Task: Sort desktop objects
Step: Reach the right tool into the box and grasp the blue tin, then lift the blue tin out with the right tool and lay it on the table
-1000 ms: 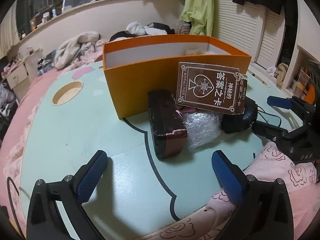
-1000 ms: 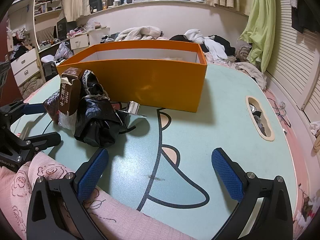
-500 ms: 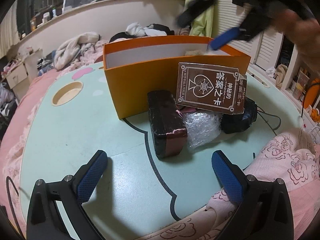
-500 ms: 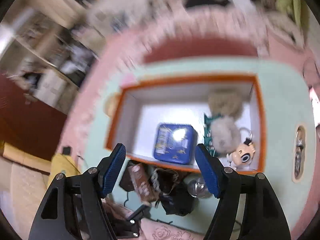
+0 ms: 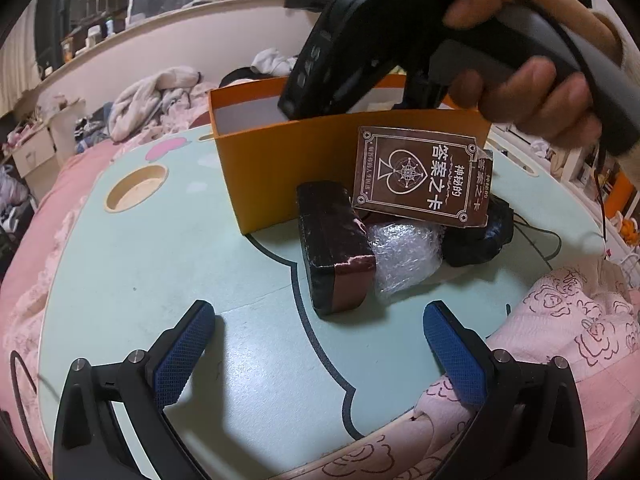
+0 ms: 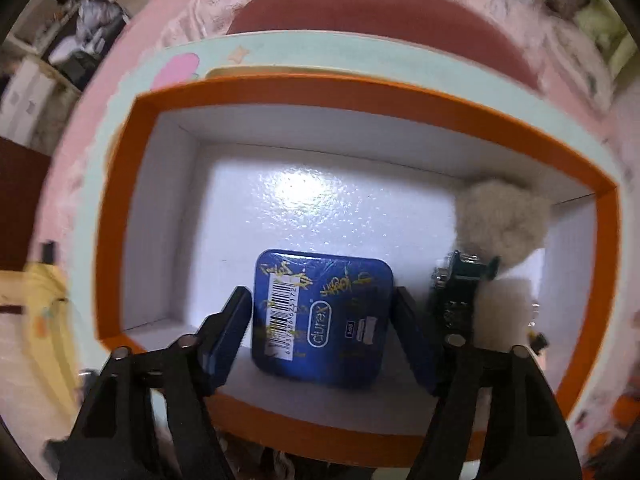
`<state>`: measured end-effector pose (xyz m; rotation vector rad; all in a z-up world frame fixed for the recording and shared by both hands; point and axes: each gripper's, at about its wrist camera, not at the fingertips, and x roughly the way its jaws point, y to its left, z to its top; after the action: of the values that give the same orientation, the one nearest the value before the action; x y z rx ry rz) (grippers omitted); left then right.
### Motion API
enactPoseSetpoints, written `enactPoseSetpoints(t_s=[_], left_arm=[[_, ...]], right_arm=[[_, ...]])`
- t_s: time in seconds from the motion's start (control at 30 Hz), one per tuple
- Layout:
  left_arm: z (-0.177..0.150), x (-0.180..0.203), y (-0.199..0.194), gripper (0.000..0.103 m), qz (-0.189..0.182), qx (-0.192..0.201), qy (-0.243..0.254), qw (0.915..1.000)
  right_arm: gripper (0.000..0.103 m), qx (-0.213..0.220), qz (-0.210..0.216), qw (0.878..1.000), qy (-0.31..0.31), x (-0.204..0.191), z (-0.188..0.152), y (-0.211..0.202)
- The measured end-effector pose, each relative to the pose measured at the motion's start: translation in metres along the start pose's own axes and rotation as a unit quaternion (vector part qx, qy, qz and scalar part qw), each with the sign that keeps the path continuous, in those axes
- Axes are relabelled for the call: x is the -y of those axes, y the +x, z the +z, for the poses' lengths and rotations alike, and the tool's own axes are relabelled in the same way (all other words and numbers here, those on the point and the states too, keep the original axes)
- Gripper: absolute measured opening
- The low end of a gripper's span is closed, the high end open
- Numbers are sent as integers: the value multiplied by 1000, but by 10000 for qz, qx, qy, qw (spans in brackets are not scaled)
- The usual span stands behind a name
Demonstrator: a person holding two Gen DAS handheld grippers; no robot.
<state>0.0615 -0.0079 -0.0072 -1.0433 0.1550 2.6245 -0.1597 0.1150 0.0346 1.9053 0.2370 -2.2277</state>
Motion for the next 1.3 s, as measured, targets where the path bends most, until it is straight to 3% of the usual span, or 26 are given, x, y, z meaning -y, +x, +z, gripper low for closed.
enactPoseSetpoints(t_s=[0.1,0.23,0.37,0.47,0.53,0.67,0.8,0.9,1.03,1.17,1.3], left_arm=[[0,-1,0,103,-6,4,3,10000],[0,-1,0,103,-2,1,5,10000],[0,-1,0,103,-2,-2,5,10000],[0,-1,0,103,-2,0,4,10000],[0,-1,0,103,-2,-2,4,10000],[0,-1,0,103,-2,-7,4,10000],[0,-1,0,103,-3,-16,3,10000],[-1,-2,1,103,-4,-25,11,10000],[-1,-2,1,103,-8,-20,10,10000],[0,-2,1,103,-6,-26,13,10000],[0,-2,0,103,-6,-26,13,10000]], right_arm=[[67,189,-103,9997,-96,-6,-3,-11],[67,697,433,9965,186,6,-8,-39],[67,1921,806,9775,339,24,-38,-104],[67,2565,1075,9600,332,38,-78,-146],[67,2759,1095,9547,221,48,-109,-161],[67,2465,861,9653,90,61,-160,-138],[67,1682,584,9838,217,78,-182,-80],[67,1548,549,9855,430,87,-184,-53],[67,1867,221,9815,351,75,-173,-39],[68,2642,328,9622,573,79,-181,-52],[81,3096,115,9493,533,77,-208,-63]])
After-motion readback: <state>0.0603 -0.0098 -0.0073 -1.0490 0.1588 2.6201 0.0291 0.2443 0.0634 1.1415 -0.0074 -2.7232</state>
